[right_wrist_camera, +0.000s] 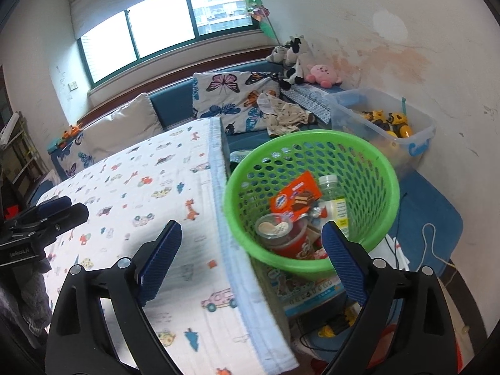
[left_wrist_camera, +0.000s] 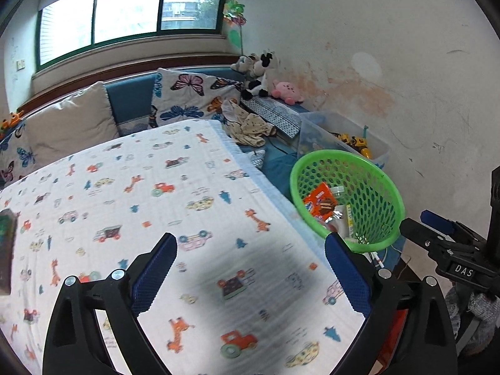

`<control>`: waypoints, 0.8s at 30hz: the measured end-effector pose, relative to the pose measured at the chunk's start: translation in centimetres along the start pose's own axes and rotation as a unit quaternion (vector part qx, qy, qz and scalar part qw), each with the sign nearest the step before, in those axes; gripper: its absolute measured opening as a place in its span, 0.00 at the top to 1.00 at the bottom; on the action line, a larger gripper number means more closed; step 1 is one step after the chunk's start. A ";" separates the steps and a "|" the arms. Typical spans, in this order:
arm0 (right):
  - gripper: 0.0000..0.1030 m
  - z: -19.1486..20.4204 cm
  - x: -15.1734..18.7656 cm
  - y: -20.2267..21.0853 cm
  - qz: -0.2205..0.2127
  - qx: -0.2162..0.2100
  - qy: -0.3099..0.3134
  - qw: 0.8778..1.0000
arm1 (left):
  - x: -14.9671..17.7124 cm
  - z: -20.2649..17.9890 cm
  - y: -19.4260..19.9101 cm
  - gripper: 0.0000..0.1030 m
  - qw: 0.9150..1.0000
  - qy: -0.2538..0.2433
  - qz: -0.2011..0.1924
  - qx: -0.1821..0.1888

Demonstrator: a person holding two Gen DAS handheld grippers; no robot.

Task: Collect trash

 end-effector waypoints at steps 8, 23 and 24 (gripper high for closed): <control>0.11 3.0 0.6 0.4 0.003 -0.007 0.014 1.000 | 0.8 3.3 2.6 0.09 0.999 0.014 -0.022 -0.024; 0.10 6.5 2.5 0.6 0.009 -0.021 0.033 0.999 | 3.4 8.6 5.0 0.09 0.996 0.036 -0.042 -0.075; 0.10 6.7 2.5 0.6 0.009 -0.020 0.035 0.999 | 3.5 8.9 5.2 0.08 0.995 0.039 -0.044 -0.081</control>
Point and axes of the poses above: each gripper's, at about its wrist camera, not at the fingertips, and y roughly against the way its jaws point, z to its left, x to its underside, the point moved 7 cm from there along -y, roughly the way its jaws point, and after that the axes turned 14 degrees about y, right-handed, at the moved point
